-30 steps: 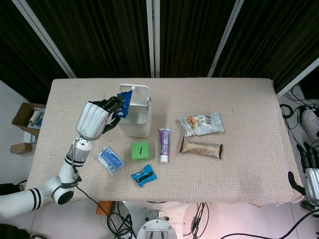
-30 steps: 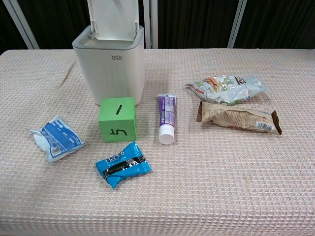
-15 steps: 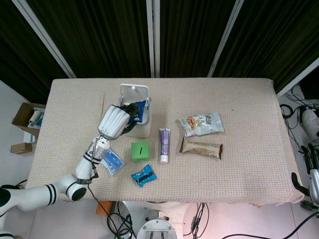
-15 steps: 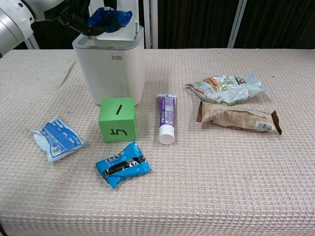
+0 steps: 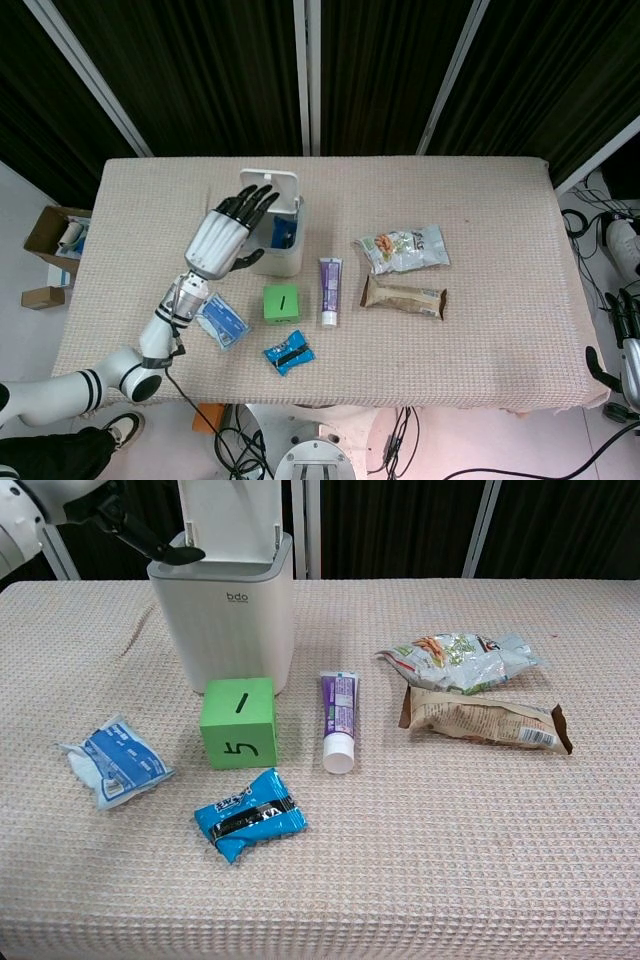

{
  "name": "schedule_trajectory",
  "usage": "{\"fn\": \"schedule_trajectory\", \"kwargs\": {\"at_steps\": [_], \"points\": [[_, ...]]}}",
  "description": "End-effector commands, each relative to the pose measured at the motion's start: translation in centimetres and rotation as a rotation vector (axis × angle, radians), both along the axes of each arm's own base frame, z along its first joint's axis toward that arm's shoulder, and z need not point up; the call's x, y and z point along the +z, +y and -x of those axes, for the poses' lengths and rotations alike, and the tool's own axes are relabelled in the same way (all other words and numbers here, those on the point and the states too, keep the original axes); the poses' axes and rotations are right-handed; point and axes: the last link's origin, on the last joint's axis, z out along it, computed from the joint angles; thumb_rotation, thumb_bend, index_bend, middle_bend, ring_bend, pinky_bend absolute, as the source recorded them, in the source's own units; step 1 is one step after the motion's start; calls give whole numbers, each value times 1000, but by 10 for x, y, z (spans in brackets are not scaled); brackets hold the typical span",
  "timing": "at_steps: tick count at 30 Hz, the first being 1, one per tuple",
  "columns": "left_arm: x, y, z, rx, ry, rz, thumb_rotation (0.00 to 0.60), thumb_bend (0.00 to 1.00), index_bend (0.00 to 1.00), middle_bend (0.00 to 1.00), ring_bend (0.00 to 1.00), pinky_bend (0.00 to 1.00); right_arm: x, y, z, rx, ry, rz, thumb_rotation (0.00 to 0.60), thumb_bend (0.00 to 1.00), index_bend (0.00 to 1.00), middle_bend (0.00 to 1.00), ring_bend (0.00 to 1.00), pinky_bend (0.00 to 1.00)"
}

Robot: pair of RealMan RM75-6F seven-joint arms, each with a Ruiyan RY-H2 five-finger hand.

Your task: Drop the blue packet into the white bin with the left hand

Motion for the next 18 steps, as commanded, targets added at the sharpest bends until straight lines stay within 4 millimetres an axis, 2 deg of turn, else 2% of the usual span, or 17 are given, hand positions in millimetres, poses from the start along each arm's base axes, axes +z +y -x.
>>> {"fn": "schedule_trajectory", "kwargs": {"at_steps": [1,4,7,10,13,18], "points": [[9,-4,7,19,-12,-3,600,184,0,59,88,314,0,0,0,-1,-2,2,600,354,0,0,0,0],[24,-15,22,46,5,-28,600,144,0,59,88,310,-1,-1,0,4,-5,5,600,355,0,0,0,0],[43,-40,49,98,30,-55,600,99,19,60,88,301,-2,-2,-1,27,-5,9,600,354,0,0,0,0],[61,-70,84,156,95,-81,600,91,92,60,87,296,-4,-5,-3,112,-8,36,600,353,0,0,0,0],[76,-105,128,249,153,-121,600,66,107,60,83,279,-10,-7,-1,168,1,54,600,345,0,0,0,0],[84,-154,184,379,129,-138,586,47,107,61,80,272,-17,-11,2,160,29,48,600,323,0,0,0,0]]}}
